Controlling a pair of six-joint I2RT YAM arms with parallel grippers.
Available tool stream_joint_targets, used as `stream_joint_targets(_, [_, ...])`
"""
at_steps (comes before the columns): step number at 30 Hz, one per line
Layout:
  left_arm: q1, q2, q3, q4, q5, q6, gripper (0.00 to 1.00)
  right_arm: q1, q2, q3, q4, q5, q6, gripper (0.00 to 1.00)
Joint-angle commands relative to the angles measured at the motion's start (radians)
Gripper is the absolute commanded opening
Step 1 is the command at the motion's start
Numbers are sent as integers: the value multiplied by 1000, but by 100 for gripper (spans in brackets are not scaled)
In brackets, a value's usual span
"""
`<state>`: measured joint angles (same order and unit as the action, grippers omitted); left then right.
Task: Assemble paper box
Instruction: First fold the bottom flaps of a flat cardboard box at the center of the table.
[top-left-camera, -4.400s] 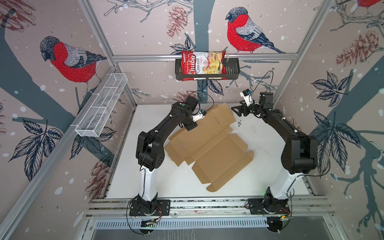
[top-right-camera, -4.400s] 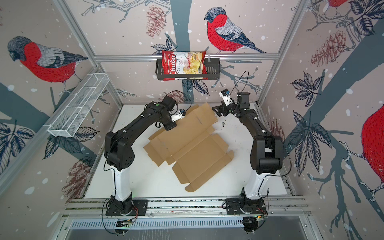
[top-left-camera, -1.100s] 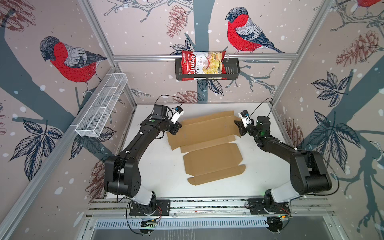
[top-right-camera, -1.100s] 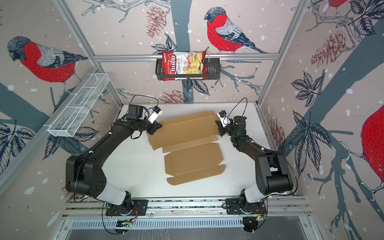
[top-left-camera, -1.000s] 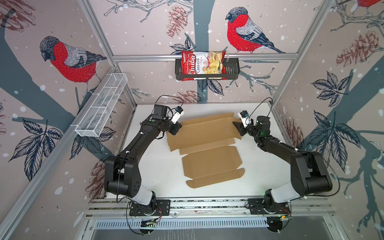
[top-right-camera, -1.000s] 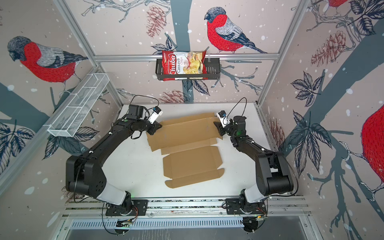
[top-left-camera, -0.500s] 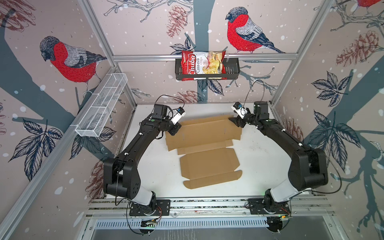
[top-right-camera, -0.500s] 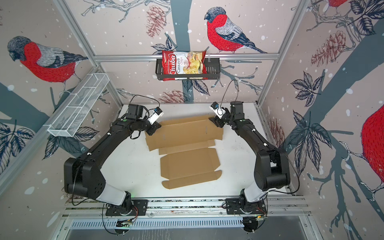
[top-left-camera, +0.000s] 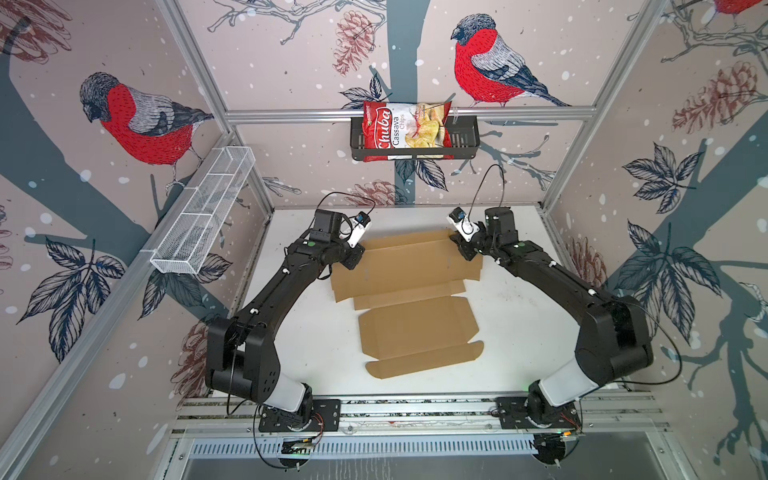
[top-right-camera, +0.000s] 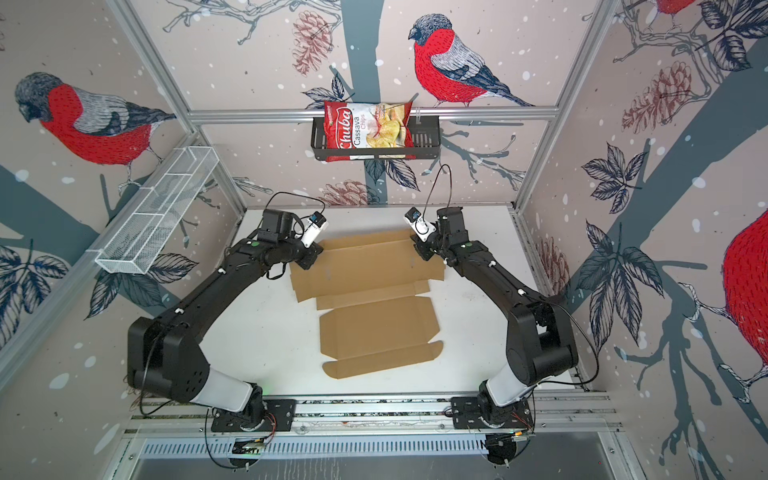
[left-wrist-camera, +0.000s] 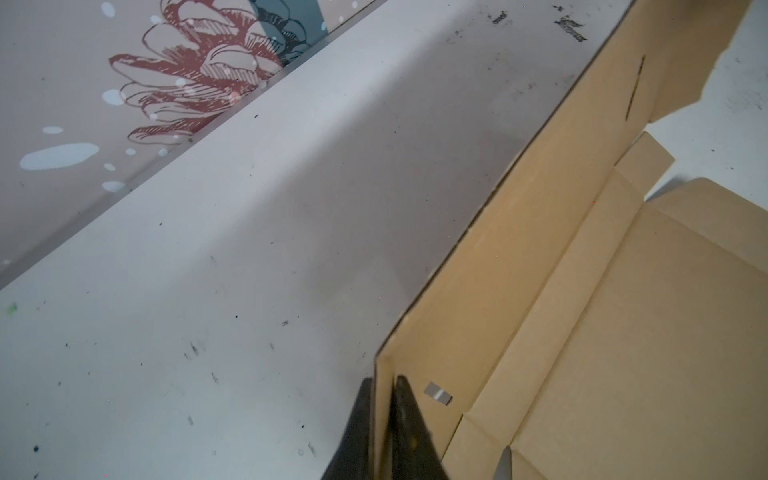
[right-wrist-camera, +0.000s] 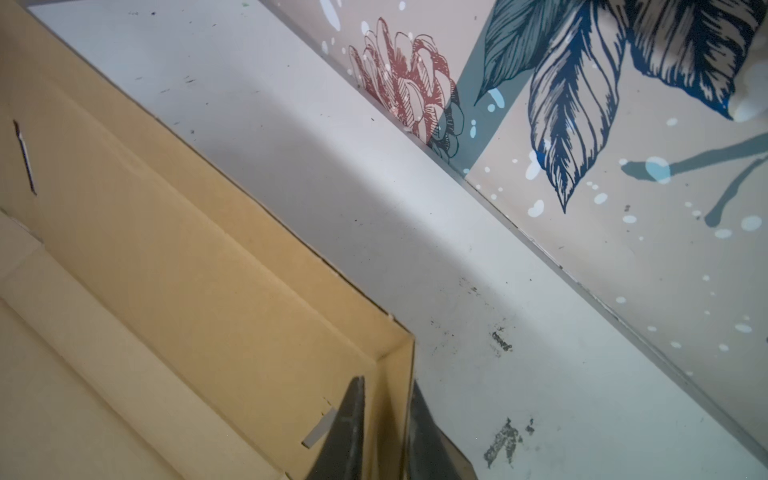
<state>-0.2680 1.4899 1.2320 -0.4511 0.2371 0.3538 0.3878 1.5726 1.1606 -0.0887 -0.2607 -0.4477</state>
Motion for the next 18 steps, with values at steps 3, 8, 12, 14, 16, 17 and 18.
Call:
stream_joint_targets(3, [-37,-59,-59,141,-155,-210,16,65,-47,-72,138,225,319,20])
stream_joint_targets(8, [-88,-94,-126,250,-208,-366,19,149,-73,-143,229,409,570,19])
stream_joint_targets(12, [-119,-65,-135,256,-214,-440,19,216,-71,-182,272,553,633,18])
stream_joint_targets(14, [-132,-49,-123,227,-237,-478,18,243,-76,-199,291,620,647,18])
stream_joint_targets(16, [-142,-55,-130,229,-257,-524,20,255,-85,-220,323,649,670,18])
stream_joint_targets(17, [-147,-65,-143,245,-251,-544,21,260,-90,-232,338,655,682,17])
stream_joint_targets(18, [-152,-74,-157,262,-251,-566,21,266,-93,-242,352,661,690,17])
